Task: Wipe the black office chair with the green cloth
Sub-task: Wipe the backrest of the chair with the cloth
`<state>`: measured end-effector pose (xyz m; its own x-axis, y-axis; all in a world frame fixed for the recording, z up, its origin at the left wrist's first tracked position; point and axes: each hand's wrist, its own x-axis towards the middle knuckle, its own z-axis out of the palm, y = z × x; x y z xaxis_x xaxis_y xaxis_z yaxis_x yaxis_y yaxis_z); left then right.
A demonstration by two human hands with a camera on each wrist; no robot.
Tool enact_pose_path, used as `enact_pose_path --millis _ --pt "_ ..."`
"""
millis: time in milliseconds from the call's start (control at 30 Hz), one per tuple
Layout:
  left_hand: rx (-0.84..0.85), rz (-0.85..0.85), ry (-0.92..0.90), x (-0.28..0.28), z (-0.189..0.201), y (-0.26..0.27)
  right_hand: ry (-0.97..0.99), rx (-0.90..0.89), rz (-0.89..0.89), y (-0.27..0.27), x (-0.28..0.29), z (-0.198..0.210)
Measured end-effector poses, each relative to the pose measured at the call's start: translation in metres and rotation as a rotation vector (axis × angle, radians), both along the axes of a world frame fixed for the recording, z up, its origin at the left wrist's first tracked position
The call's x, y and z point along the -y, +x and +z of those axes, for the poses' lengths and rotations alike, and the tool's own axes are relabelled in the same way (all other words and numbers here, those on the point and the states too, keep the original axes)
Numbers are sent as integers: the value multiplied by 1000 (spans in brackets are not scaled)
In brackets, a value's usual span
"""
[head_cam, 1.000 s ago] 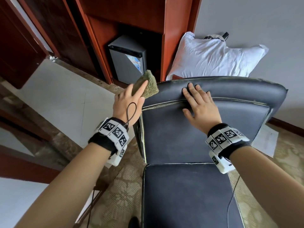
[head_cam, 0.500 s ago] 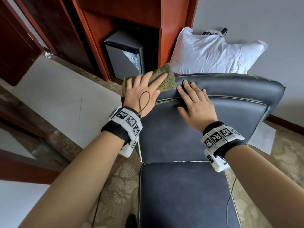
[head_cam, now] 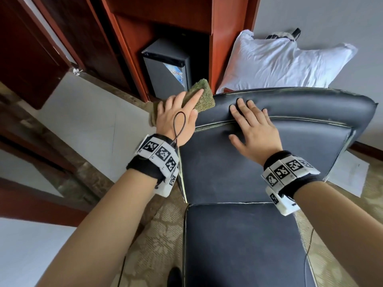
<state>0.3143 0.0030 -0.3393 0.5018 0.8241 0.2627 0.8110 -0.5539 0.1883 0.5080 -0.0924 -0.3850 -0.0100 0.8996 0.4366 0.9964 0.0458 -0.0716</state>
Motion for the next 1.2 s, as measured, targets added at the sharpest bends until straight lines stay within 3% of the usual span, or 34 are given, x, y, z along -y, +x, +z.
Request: enact_pose_path --millis 167,267,433,567,733,1000,1200 --pt "-61 -45 16 3 7 34 3 -63 40 5 2 -3" --pt "-37 -66 14 0 4 28 43 -51 74 15 9 1" --pt "-39 -77 3 -5 5 18 132 21 -91 46 28 5" --pt "-40 -47 -5 0 8 32 82 110 -97 59 35 -1" --pt "-98 -74 -10 3 13 45 32 87 -107 59 33 -2" --pt "-135 -141 62 20 18 108 -21 62 -92 60 33 6" --pt "-118 -191 140 11 11 78 -65 78 -80 58 34 12"
